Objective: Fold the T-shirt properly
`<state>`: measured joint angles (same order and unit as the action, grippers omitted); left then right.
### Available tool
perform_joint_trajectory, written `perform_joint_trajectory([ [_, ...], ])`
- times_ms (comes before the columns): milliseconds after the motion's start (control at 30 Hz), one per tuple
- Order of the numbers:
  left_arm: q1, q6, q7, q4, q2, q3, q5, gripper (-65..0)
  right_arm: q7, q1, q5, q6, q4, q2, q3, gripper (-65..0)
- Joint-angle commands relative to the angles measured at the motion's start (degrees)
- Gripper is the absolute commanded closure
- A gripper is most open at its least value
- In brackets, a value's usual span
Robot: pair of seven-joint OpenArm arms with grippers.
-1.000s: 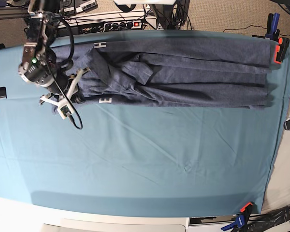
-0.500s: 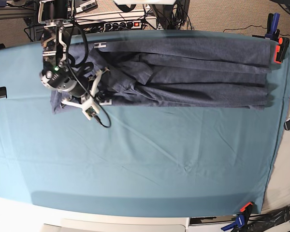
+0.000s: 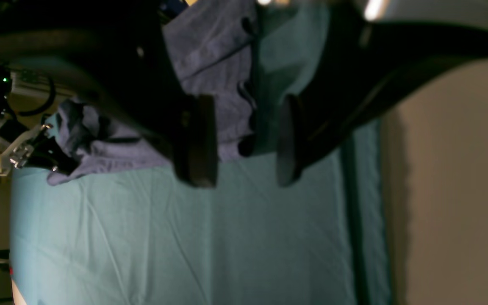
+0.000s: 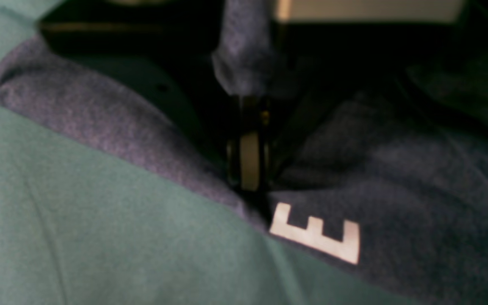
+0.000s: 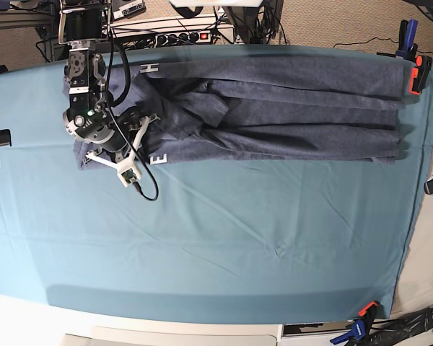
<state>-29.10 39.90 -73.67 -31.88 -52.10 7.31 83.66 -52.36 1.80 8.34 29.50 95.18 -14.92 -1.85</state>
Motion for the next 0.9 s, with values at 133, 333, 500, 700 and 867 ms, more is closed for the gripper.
perform_joint_trajectory([
  [133,-1.4,0.1,0.6,-0.7,-1.4,0.5,1.3,-25.5,4.1,-1.0,2.6,-0.9,0.8,0.8,0.4,0.0],
  [333,-1.4,0.1,2.0,-0.7,-1.3,0.5,1.3,-25.6,2.1,-1.0,8.9,1.4,3.8,3.1,0.4,0.0],
  [500,-0.7,0.0,4.7,-0.6,-1.2,0.5,-1.1,-25.6,0.3,-1.0,10.0,1.7,11.7,4.4,0.5,-9.7],
  [700,4.2,-1.5,4.6,-0.6,-1.1,0.5,-1.0,-25.6,-0.6,-1.0,9.7,1.7,18.3,5.1,0.4,-9.7],
  [867,9.8,-1.4,3.4,-0.7,-1.1,0.5,1.3,-29.5,-1.1,-0.8,9.6,1.7,18.4,5.1,0.4,-9.7],
])
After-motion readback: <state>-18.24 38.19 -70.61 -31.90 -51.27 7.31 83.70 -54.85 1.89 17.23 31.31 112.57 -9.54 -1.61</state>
